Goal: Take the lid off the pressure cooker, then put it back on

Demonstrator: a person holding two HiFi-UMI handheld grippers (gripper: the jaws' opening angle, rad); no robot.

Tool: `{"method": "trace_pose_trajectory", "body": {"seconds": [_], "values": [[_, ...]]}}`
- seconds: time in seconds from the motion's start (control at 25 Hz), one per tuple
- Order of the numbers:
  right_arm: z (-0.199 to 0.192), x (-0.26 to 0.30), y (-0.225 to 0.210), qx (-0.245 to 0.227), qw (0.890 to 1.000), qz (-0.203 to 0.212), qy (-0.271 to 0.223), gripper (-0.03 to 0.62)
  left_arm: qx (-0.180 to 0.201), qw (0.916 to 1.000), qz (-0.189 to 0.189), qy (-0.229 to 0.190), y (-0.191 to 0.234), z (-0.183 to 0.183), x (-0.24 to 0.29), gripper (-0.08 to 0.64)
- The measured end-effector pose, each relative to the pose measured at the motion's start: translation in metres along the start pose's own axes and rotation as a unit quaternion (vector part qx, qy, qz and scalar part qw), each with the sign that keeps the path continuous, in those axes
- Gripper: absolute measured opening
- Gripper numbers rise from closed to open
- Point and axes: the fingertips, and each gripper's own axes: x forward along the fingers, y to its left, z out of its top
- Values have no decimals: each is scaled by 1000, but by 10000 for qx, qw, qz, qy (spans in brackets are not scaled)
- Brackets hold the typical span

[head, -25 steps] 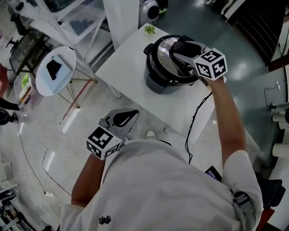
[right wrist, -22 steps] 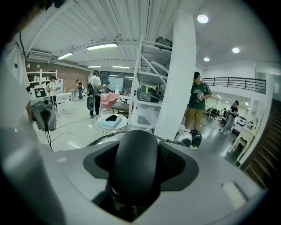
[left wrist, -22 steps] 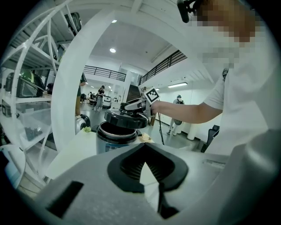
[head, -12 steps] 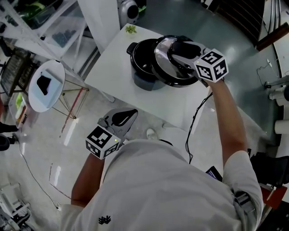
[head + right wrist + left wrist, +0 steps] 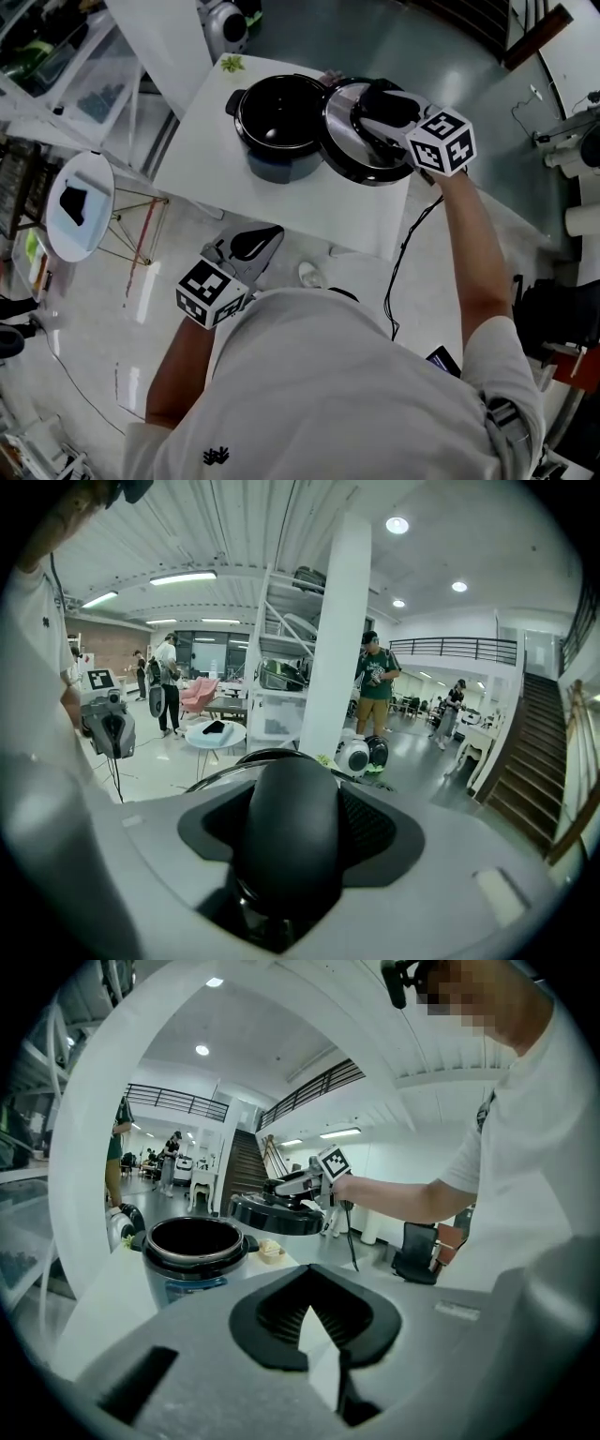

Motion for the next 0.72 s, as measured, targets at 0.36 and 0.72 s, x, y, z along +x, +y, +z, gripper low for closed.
{"method": "trace_pose_trajectory", "body": {"seconds": [0.36,0.72], "values": [[-45,-44,-9,248,9993,-248,93,291,80,9993,-340,98,-17,3,28,8],[-96,-64,-14,445,9982,-344,225,291,147,9984,-500,209,-27,7,54,8]]}}
